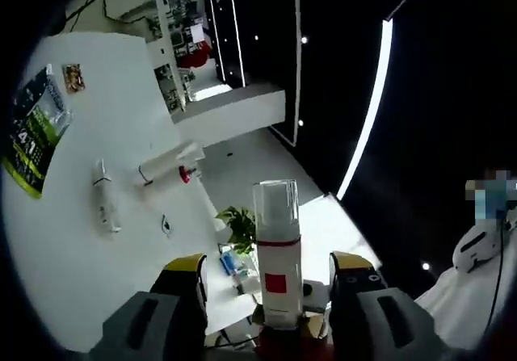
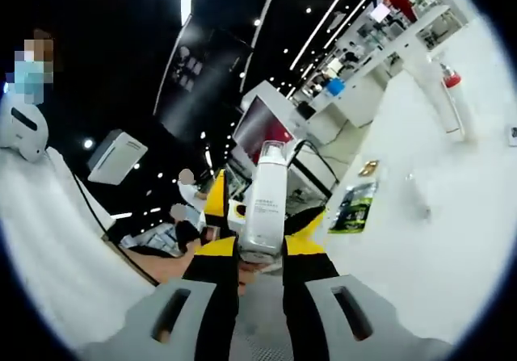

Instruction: Arrange the skincare products in the storage area until every visible bottle or jar stands upright without overlapping.

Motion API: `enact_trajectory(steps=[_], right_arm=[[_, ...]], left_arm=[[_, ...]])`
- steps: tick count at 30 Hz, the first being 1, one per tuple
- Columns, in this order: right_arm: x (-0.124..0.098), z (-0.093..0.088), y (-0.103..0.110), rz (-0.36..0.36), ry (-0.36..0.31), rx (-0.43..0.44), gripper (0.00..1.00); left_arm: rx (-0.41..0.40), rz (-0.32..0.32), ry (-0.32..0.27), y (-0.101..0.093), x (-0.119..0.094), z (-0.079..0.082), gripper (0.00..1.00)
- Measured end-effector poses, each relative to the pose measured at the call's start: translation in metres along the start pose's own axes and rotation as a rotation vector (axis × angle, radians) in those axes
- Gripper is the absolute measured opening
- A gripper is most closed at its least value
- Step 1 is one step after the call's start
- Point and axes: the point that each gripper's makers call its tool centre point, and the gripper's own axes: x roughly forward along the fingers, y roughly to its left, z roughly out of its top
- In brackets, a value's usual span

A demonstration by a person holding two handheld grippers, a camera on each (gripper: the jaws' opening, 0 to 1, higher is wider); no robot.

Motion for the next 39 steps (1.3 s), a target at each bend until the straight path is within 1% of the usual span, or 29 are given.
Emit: enact_trajectory(steps=[1,2,4,5,6,7,8,10,11,12,13,14,17,18,19,20,21,22,25,26,27,28,29,31,32,35,37,38,39], right_arm=[[0.001,-0.004,0.003,0.024,0.015,0.040,0.17],[0.001,-0.007,0.004,0.036,0.025,0.055,0.17],[0.002,-0.010,0.004,0.040,0.031,0.050,0.17],[0.001,-0.015,0.008,0.066,0.055,0.075,0.18],[0.002,-0.017,0.010,0.075,0.064,0.072,0.18],[0.002,-0.020,0.010,0.074,0.079,0.081,0.18],[0.002,-0.020,0.009,0.075,0.083,0.086,0.18],[0.001,-0.017,0.003,0.064,0.073,0.088,0.19],[0.002,-0.016,0.001,0.055,0.069,0.094,0.19],[0.003,-0.016,-0.003,0.026,0.066,0.088,0.19],[0.003,-0.016,-0.011,-0.019,0.073,0.047,0.20],[0.003,-0.018,-0.019,-0.076,0.096,-0.028,0.20],[0.002,-0.027,-0.030,-0.167,0.191,-0.185,0.22],[0.002,-0.026,-0.033,-0.194,0.195,-0.239,0.24],[0.003,-0.023,-0.034,-0.212,0.182,-0.274,0.26],[0.005,-0.020,-0.033,-0.217,0.173,-0.303,0.31],[0.006,-0.019,-0.034,-0.235,0.170,-0.310,0.36],[0.006,-0.017,-0.037,-0.271,0.175,-0.330,0.38],[0.007,-0.019,-0.046,-0.335,0.225,-0.379,0.31],[0.008,-0.021,-0.048,-0.348,0.239,-0.378,0.30],[0.010,-0.023,-0.048,-0.351,0.253,-0.379,0.30],[0.010,-0.025,-0.053,-0.379,0.281,-0.391,0.30],[0.010,-0.025,-0.054,-0.392,0.293,-0.415,0.30],[0.008,-0.025,-0.060,-0.433,0.317,-0.455,0.29],[0.008,-0.026,-0.060,-0.442,0.330,-0.469,0.28],[0.006,-0.029,-0.065,-0.476,0.365,-0.480,0.22],[0.006,-0.028,-0.067,-0.482,0.364,-0.487,0.22],[0.003,-0.028,-0.070,-0.497,0.375,-0.489,0.21],[0.002,-0.027,-0.071,-0.506,0.375,-0.494,0.21]], left_arm=[[-0.003,-0.001,-0.039,-0.001,0.001,0.003,0.49],[-0.013,-0.010,-0.043,-0.002,0.001,0.002,0.45],[-0.043,-0.049,-0.029,-0.009,0.002,-0.002,0.36],[-0.055,-0.063,-0.012,-0.012,0.004,-0.006,0.31],[-0.064,-0.070,0.001,-0.014,0.005,-0.009,0.26],[-0.077,-0.095,0.015,-0.019,0.006,-0.012,0.23],[-0.085,-0.070,0.012,-0.014,0.008,-0.011,0.23],[-0.098,-0.049,-0.001,-0.009,0.007,-0.007,0.23],[-0.124,-0.017,-0.016,-0.002,0.007,-0.004,0.23],[-0.133,0.002,-0.027,0.002,0.005,-0.001,0.23],[-0.119,0.030,-0.033,0.007,0.005,0.000,0.23],[-0.093,0.077,-0.040,0.016,0.003,0.002,0.23],[-0.061,0.152,-0.025,0.026,0.003,-0.002,0.23],[-0.028,0.213,-0.010,0.034,0.001,-0.003,0.23],[-0.007,0.248,-0.002,0.039,0.000,-0.003,0.23],[-0.002,0.304,-0.003,0.047,-0.002,-0.001,0.23],[-0.006,0.341,-0.006,0.051,-0.004,0.001,0.23],[-0.012,0.398,-0.025,0.057,-0.005,0.004,0.23],[-0.053,0.424,-0.059,0.061,-0.004,0.007,0.23],[-0.046,0.426,-0.050,0.061,-0.002,0.006,0.23],[-0.030,0.444,-0.043,0.062,0.000,0.005,0.23],[0.001,0.467,-0.027,0.064,0.001,0.003,0.23],[0.009,0.472,-0.021,0.064,0.001,0.002,0.23],[0.035,0.501,-0.005,0.066,0.004,-0.001,0.23],[0.054,0.518,-0.004,0.068,0.004,-0.001,0.23],[0.083,0.524,0.011,0.065,0.009,-0.005,0.23],[0.134,0.531,0.026,0.064,0.010,-0.007,0.23],[0.183,0.515,0.047,0.061,0.012,-0.009,0.23],[0.212,0.519,0.057,0.059,0.013,-0.009,0.23]])
